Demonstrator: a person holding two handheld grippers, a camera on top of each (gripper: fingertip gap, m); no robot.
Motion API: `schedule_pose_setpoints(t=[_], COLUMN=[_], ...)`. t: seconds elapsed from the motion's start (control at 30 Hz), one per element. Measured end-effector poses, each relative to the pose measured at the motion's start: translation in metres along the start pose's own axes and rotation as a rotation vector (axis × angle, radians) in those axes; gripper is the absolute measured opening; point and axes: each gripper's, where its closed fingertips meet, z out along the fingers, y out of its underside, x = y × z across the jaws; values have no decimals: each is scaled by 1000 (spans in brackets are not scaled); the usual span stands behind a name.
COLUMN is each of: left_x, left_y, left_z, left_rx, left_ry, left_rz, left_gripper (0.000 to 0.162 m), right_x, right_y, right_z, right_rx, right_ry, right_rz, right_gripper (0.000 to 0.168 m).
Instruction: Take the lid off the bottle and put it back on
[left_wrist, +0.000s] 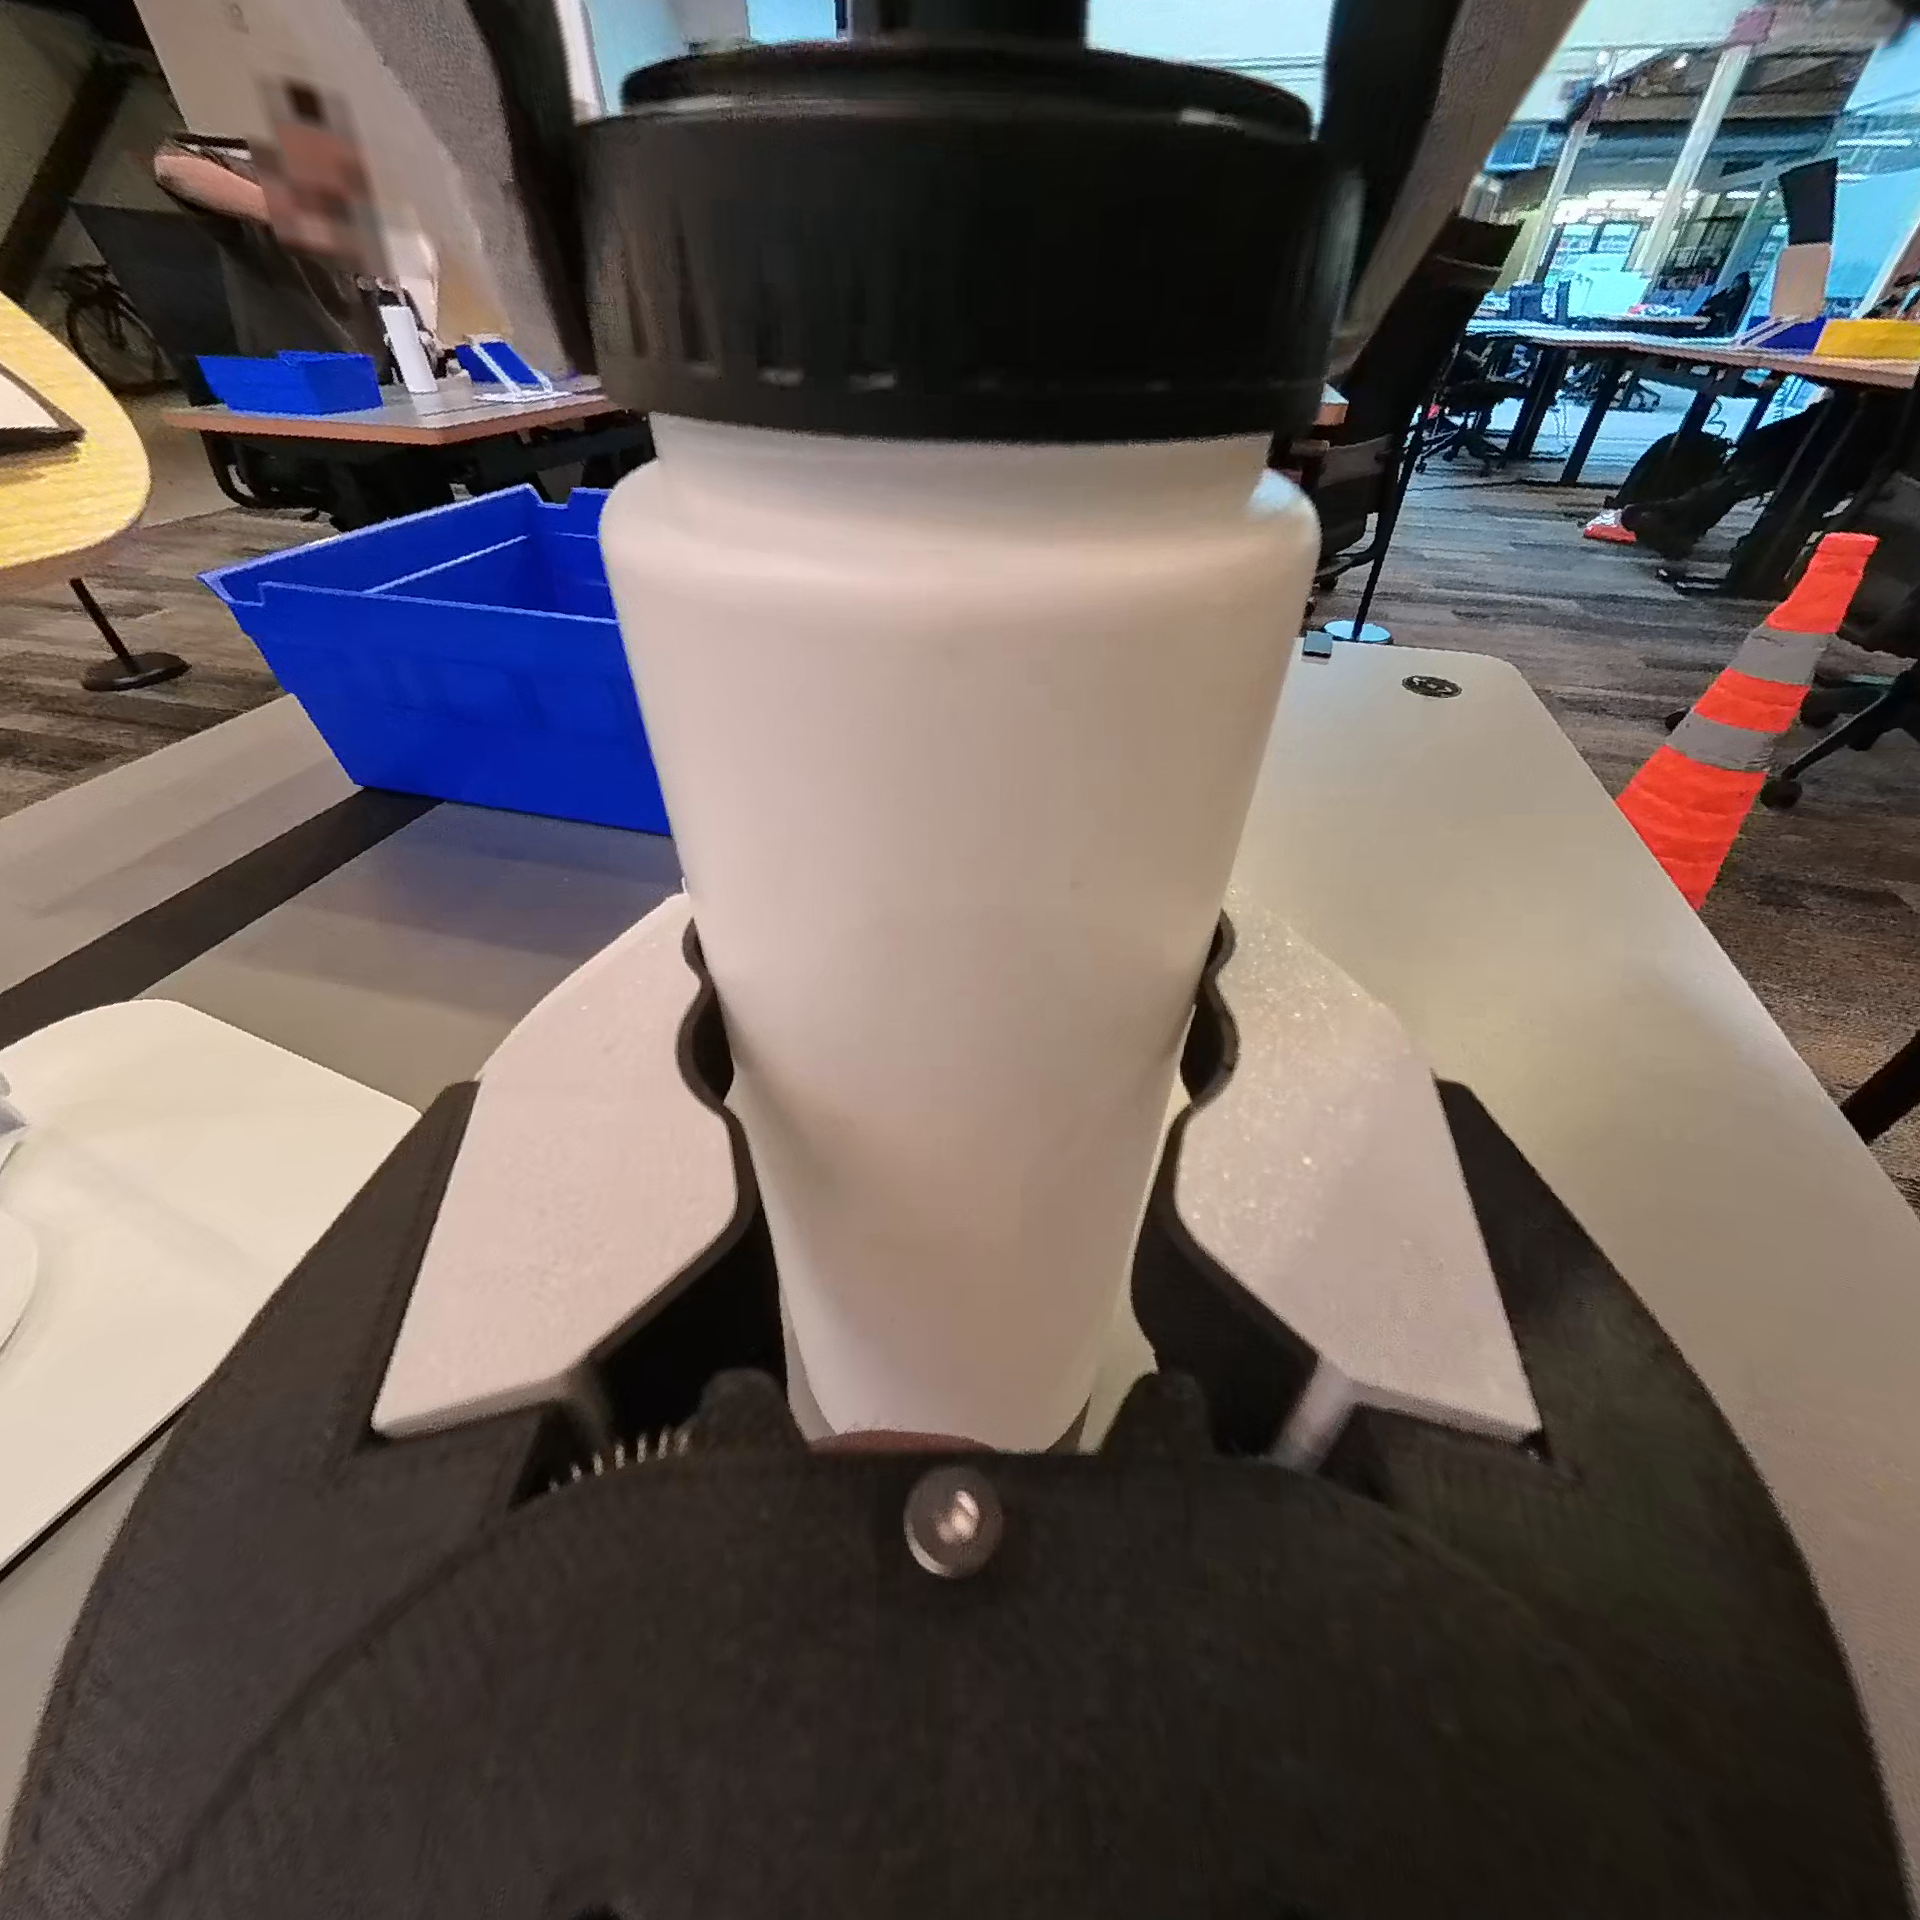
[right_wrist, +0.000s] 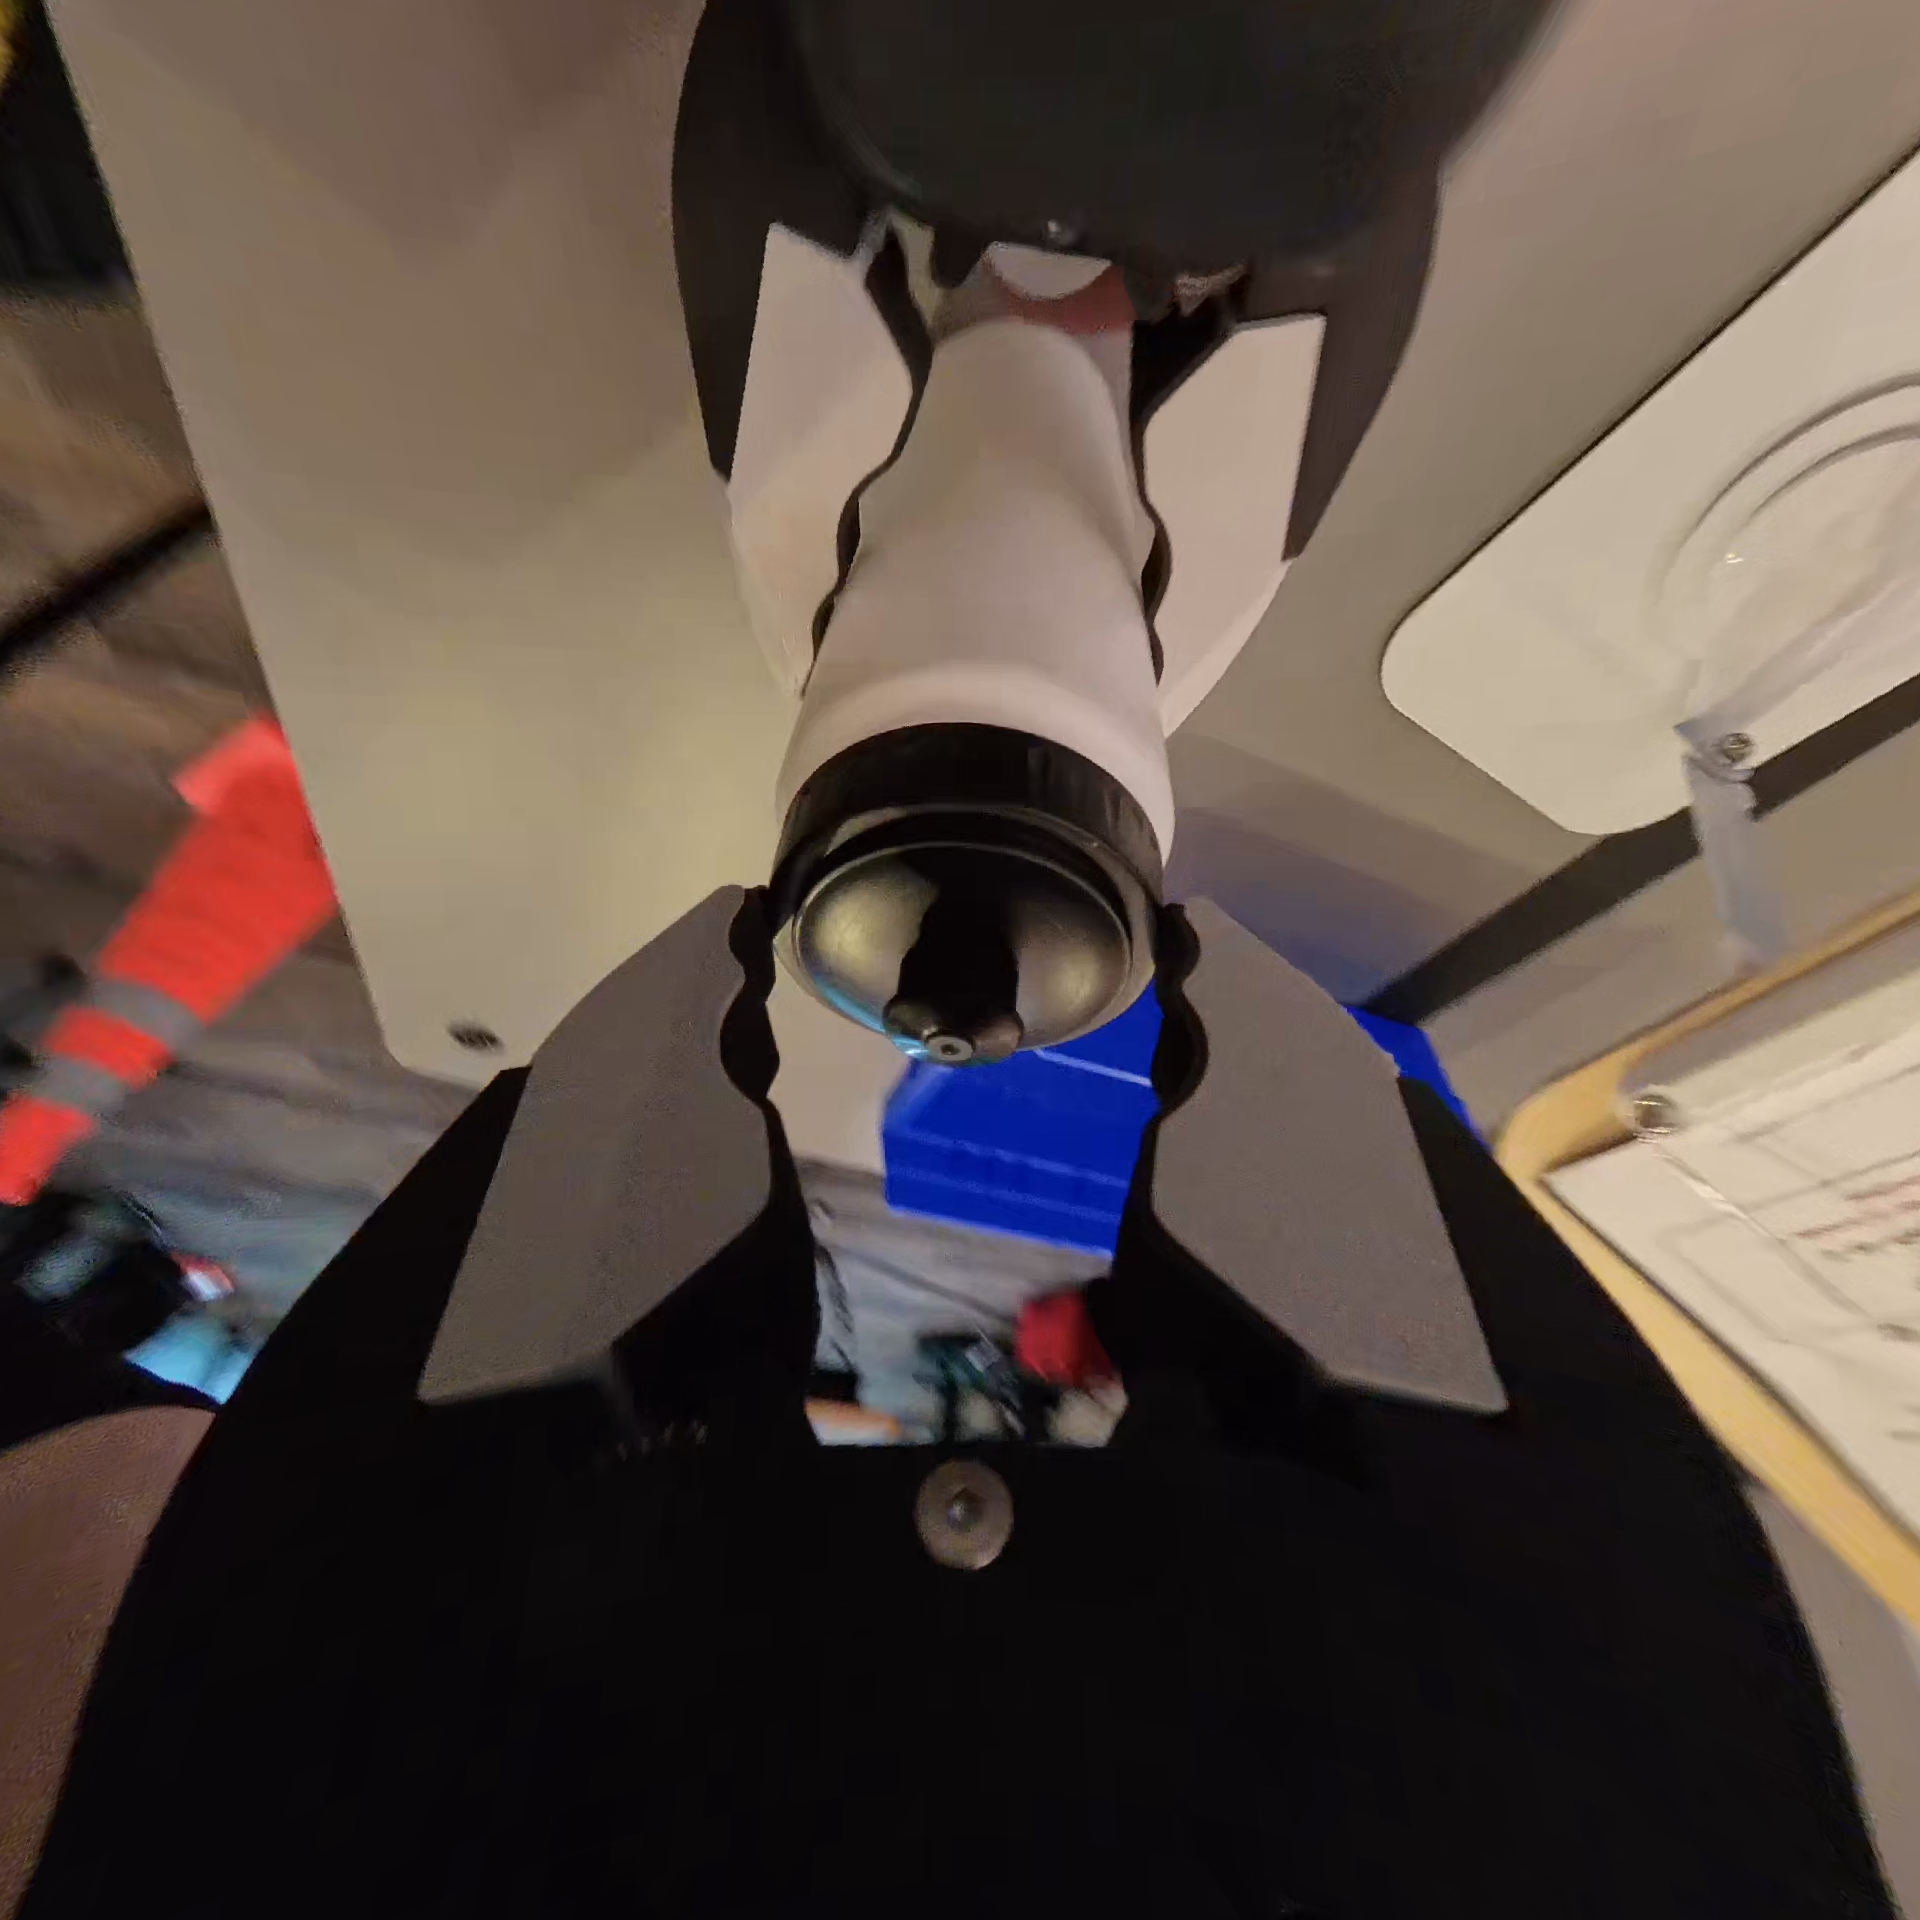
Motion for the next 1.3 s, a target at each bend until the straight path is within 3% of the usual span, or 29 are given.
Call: schedule_pose_setpoints(t=[0.13,0.23,0.37,0.47,0.57,0.73,0.93,1.13,1.3], left_x=[-1,2,2,1,1,2,2,-3,-4], left_y=[0,0,0,0,0,0,0,5,5], left_z=[0,0,0,0,0,1,1,0,0], left_rx=[-1,-5,-5,-4,-3,-5,-2,-17,-18], left_ry=[-2,4,3,3,2,2,2,-11,-13], left_rz=[2,9,9,8,6,11,10,7,5], left_gripper=[86,86,86,86,86,86,86,85,85], right_x=[3,1,-4,3,5,-2,-2,2,4], right_y=[3,4,-1,3,3,-8,-5,2,2], right_z=[-2,-1,0,-12,-11,2,2,1,0], right_rx=[-223,-254,-15,201,381,496,378,86,-36], right_ry=[110,168,125,112,11,-117,-53,58,84], right_rz=[-169,-171,41,314,557,673,507,133,33], right_gripper=[70,71,92,77,82,73,73,72,71])
